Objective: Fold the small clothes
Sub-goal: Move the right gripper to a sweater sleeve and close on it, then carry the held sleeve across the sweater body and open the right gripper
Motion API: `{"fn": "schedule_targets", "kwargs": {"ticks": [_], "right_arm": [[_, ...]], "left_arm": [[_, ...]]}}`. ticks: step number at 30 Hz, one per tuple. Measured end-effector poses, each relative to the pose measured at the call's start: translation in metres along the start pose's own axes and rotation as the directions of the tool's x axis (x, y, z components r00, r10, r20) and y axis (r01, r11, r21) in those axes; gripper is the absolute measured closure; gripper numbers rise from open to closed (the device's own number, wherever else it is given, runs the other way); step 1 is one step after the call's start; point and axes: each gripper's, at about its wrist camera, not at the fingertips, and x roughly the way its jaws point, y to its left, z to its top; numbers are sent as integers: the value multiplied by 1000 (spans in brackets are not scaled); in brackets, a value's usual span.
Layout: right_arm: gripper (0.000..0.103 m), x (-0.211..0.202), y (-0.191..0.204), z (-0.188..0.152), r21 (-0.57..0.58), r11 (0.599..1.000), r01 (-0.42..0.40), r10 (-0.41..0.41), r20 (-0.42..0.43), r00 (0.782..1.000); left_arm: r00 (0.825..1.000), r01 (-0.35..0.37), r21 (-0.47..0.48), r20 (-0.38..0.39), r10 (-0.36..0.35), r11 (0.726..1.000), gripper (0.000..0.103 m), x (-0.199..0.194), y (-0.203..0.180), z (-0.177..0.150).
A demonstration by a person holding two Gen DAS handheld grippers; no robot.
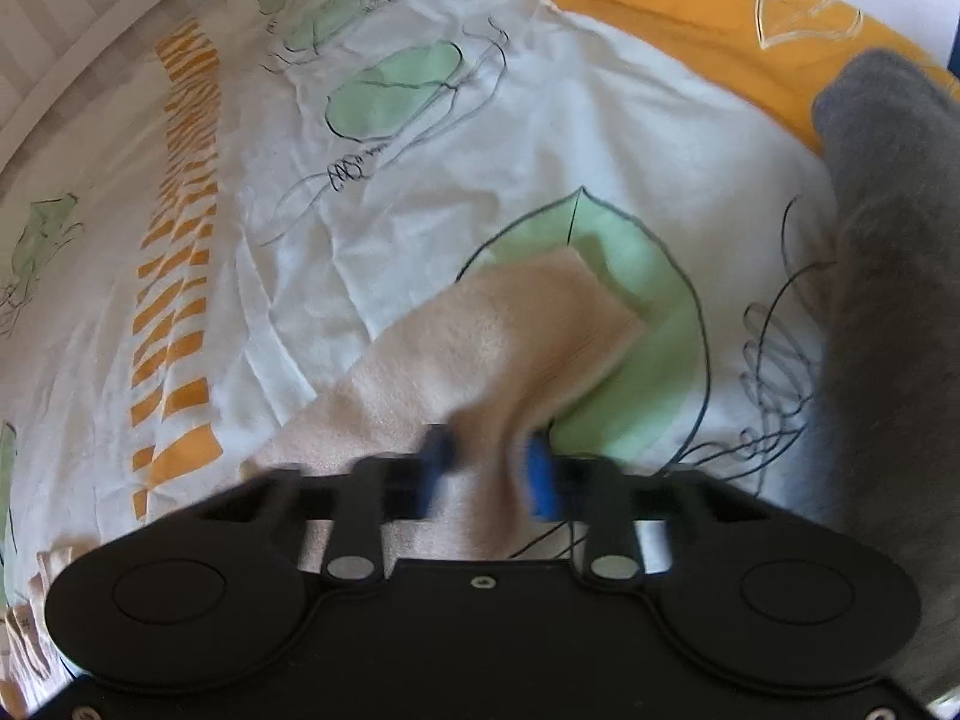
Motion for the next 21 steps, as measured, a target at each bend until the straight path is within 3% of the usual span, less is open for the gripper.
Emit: {"fn": "schedule_targets", "kwargs": {"ticks": [6,10,15,21], "right_arm": [[87,-27,9,-1,-19,999,-47,48,49,998],[87,-56,34,-4,-97,995,-34,43,90,995],[87,-103,84,-15,-203,976,-81,109,133,985],[87,-150,173,-53,-349,913,-209,264,117,957]], "left_arm": [[1000,19,1,7,-19,1000,2,-2,2,-1],[998,67,22,17,-67,998,21,-11,5,2],[996,74,38,51,-76,997,23,-28,13,0],[992,81,12,94,-82,997,23,-46,43,-7]]}}
